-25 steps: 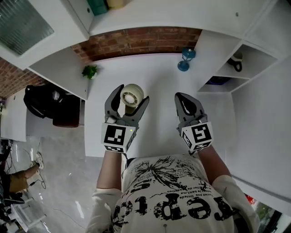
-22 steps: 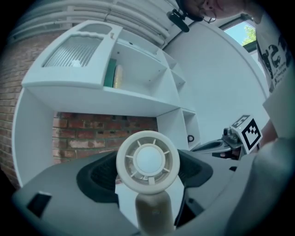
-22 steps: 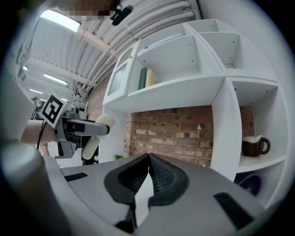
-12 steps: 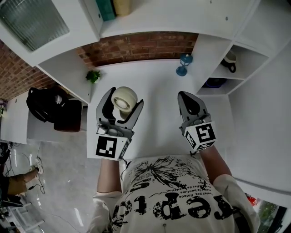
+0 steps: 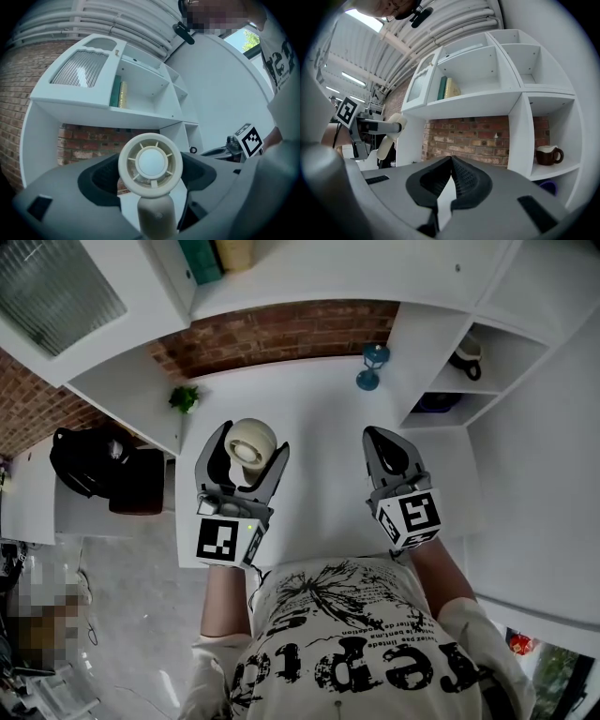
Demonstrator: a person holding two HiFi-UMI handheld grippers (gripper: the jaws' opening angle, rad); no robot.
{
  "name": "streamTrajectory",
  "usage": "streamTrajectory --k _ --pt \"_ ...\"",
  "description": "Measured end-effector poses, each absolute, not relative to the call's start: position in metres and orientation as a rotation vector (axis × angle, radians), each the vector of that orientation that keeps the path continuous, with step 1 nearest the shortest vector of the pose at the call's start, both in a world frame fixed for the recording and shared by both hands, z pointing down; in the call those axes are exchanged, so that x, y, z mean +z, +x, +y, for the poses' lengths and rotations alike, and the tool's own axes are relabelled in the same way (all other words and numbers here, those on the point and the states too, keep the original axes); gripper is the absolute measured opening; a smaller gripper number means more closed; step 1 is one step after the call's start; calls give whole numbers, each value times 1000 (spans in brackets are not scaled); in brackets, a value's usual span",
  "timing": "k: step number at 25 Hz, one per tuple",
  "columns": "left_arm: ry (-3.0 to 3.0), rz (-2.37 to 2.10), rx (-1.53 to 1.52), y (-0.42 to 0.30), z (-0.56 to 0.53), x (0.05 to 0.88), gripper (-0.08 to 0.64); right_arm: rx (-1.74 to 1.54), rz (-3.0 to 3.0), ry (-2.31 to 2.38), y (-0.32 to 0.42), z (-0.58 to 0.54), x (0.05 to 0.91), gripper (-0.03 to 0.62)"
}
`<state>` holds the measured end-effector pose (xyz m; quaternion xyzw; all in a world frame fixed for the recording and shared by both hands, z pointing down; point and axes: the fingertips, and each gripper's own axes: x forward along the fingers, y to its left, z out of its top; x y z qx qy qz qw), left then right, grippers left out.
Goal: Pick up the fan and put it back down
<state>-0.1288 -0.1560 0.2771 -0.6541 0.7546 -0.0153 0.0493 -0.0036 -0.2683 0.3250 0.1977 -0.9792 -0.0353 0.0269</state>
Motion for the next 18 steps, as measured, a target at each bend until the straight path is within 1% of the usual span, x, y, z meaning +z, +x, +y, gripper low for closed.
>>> streamTrajectory --k 7,18 --pt "-2072 2352 -199 -131 -181 333 385 -54 -2984 610 -3 -277 353 15" --pt "-2258 2555 -508 -138 -213 472 385 73 -2905 531 -13 -295 424 15"
